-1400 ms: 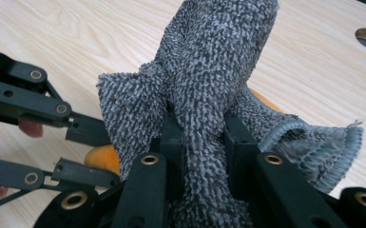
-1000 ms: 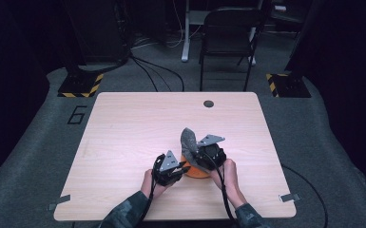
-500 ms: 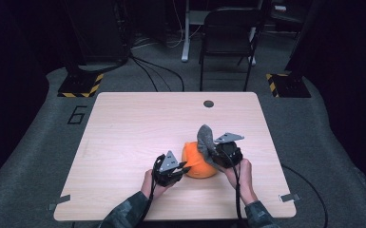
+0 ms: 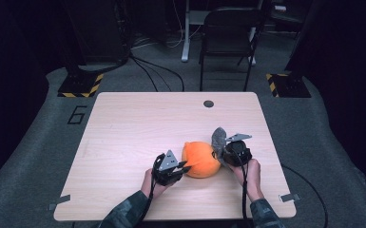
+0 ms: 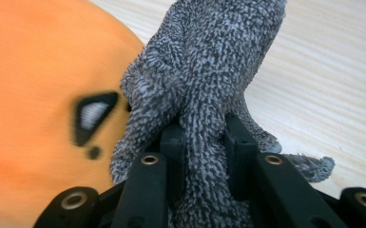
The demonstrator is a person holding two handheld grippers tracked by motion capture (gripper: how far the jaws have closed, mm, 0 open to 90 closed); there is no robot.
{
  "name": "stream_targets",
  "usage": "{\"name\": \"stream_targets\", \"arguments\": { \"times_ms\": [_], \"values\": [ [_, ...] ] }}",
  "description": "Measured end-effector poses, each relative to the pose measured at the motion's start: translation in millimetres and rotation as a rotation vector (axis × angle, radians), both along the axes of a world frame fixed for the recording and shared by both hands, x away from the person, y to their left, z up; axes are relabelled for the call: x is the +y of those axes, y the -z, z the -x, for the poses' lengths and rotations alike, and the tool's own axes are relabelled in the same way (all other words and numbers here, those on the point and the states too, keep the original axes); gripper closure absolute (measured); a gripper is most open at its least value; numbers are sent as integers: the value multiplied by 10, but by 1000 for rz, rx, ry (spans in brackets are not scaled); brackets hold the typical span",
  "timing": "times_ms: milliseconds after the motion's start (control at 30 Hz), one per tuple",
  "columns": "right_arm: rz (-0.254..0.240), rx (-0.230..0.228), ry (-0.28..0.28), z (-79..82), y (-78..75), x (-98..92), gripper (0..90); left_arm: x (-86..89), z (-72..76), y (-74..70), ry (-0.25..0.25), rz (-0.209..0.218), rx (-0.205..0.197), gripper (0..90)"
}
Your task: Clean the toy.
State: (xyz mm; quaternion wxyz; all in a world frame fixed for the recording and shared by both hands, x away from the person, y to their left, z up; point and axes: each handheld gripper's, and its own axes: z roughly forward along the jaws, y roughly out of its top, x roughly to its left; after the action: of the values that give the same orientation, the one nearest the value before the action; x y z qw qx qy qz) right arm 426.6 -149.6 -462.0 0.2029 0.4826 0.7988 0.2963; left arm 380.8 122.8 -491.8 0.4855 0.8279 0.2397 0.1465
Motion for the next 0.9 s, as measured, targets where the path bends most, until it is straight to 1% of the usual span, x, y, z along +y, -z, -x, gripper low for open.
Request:
{"name": "stream_targets", "arguments": {
  "times_ms": [67, 100, 133, 200, 233, 267, 300, 333, 367, 400, 433, 467, 500, 533, 567, 600, 633, 667, 700, 733, 767, 800, 833, 867, 900],
  "values": [
    [11, 11, 19, -27, 58, -32, 742, 1, 0, 0, 0, 0, -2, 760],
    [20, 20, 16, -44, 91, -54, 743, 5, -1, 0, 1, 1, -2, 759],
    [38, 34, 22, -55, 123, -67, 743, 8, -2, 3, -1, 4, -3, 759],
    [92, 66, 23, -88, 232, -79, 743, 28, -15, 7, -2, 12, 1, 758],
    [103, 82, 20, -104, 295, -90, 743, 30, -18, 8, -3, 15, 3, 758],
    [106, 95, 30, -113, 338, -95, 743, 31, -21, 6, -1, 13, -1, 757],
    [91, 96, 25, -126, 328, -120, 743, 31, -21, 4, 2, 11, -4, 757],
    [92, 98, 37, -125, 301, -123, 743, 30, -18, 3, 2, 9, -6, 756],
    [91, 79, 37, -125, 260, -147, 743, 30, -17, 2, 6, 9, -6, 755],
    [71, 65, 43, -119, 207, -176, 744, 26, -12, 2, 6, 13, -6, 754],
    [53, 52, 58, -102, 124, -204, 744, 24, -10, 1, 8, 15, -7, 753],
    [31, 31, 63, -86, 45, -228, 744, 22, -9, 1, 8, 14, -8, 752],
    [6, 22, 66, -67, -22, -239, 744, 20, -9, 0, 9, 13, -10, 753],
    [-18, -7, 63, -49, -107, -246, 744, 19, -8, -2, 10, 10, -14, 753],
    [-49, -31, 52, -9, -224, -233, 744, 17, -7, -3, 9, 9, -15, 753],
    [-64, -48, 42, 16, -292, -215, 744, 14, -7, -4, 9, 8, -18, 753],
    [-86, -65, 21, 47, -377, -180, 744, 8, -5, -2, 5, 12, -21, 753],
    [-108, -85, -17, 81, -465, -126, 744, 8, -6, -5, 9, 9, -21, 753],
    [-125, -88, -32, 109, -512, -71, 744, 8, -6, -5, 10, 8, -24, 753],
    [-134, -97, -59, 136, -555, 9, 743, 7, -5, -4, 11, 10, -25, 752],
    [-140, -97, -83, 164, -583, 98, 743, 10, -6, -4, 13, 11, -24, 750],
    [-142, -103, -109, 191, -594, 192, 743, 10, -6, -2, 12, 13, -22, 751],
    [-147, -99, -135, 217, -588, 296, 743, 10, -7, -1, 12, 14, -23, 751],
    [-135, -99, -169, 249, -573, 425, 743, 10, -7, -1, 12, 14, -23, 751],
    [-127, -99, -185, 267, -560, 504, 743, 9, -6, -1, 13, 14, -24, 752]
  ]
}}
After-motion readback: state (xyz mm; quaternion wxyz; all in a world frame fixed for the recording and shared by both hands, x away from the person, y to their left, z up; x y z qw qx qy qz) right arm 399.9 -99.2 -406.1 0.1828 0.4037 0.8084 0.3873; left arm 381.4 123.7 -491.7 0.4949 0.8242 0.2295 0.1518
